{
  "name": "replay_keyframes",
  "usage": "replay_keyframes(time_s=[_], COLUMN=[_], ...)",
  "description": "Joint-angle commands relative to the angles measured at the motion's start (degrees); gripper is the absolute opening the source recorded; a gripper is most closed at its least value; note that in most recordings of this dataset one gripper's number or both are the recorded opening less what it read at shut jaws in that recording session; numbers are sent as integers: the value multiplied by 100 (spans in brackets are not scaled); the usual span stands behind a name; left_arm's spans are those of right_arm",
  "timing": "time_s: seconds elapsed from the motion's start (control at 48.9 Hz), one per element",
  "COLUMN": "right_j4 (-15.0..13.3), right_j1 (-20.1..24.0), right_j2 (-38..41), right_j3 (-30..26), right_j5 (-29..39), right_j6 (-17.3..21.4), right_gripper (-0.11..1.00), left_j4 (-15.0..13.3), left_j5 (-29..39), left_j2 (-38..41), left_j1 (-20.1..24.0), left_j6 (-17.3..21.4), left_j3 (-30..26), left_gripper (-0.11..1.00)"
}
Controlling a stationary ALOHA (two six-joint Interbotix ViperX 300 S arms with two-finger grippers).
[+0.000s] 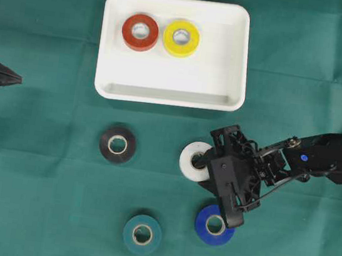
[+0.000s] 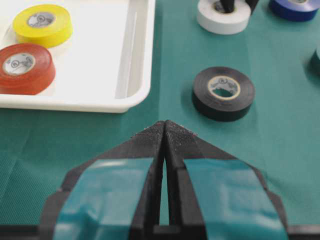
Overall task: Put the tape into the white case with the right arm.
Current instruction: 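Reach the right gripper onto the white tape roll and grasp it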
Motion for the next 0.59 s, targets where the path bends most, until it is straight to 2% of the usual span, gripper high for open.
replay_keyframes(time_s=[0.0,0.287,0.573], right_j4=[-18,-18,-18], right_j1=[18,70,70], right_j2=[-334,-1002,-1107], right_j3=[-88,-114,-202], right_j5=[44,571,677], right_j6=[9,9,0], right_gripper=[4,3,3], left_j4=[-9,-9,-9], left_j5=[-53,-53,-53], left_j2=[44,44,44], left_j1=[18,18,18], left_j6=[0,0,0], left_j3=[-62,-70,-70], left_gripper=[1,1,1])
